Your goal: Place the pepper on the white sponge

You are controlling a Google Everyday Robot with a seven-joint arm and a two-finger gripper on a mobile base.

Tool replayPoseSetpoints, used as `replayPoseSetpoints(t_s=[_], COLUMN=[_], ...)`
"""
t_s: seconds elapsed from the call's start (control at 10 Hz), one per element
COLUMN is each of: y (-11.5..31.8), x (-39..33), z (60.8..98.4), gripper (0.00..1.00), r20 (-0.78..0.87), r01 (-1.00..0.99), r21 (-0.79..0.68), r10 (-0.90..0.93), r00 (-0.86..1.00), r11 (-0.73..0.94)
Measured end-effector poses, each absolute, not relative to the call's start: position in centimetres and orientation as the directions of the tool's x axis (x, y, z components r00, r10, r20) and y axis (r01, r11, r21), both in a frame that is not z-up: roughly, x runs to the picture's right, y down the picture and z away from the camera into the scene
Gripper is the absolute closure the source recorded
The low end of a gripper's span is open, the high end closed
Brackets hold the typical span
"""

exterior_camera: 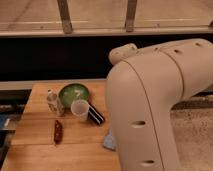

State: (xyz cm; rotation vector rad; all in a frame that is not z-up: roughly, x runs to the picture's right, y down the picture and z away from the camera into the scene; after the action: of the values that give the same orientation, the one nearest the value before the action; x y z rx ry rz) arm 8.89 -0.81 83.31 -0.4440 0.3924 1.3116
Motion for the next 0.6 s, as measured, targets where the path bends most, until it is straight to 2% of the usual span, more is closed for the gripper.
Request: replayPoseSetpoints(t_s=[0.3,0.6], y=[-2.2,-3.4], x=[6.3,0.4], z=[82.2,80.2], gripper=[0.20,0.20], r20=[-0.471,-0.412], r01=[-0.965,-0.934], r21=[-0.136,-0.217], r10=[0.843,0.841], r00=[0.260,0.351], r11=[0.222,0.284])
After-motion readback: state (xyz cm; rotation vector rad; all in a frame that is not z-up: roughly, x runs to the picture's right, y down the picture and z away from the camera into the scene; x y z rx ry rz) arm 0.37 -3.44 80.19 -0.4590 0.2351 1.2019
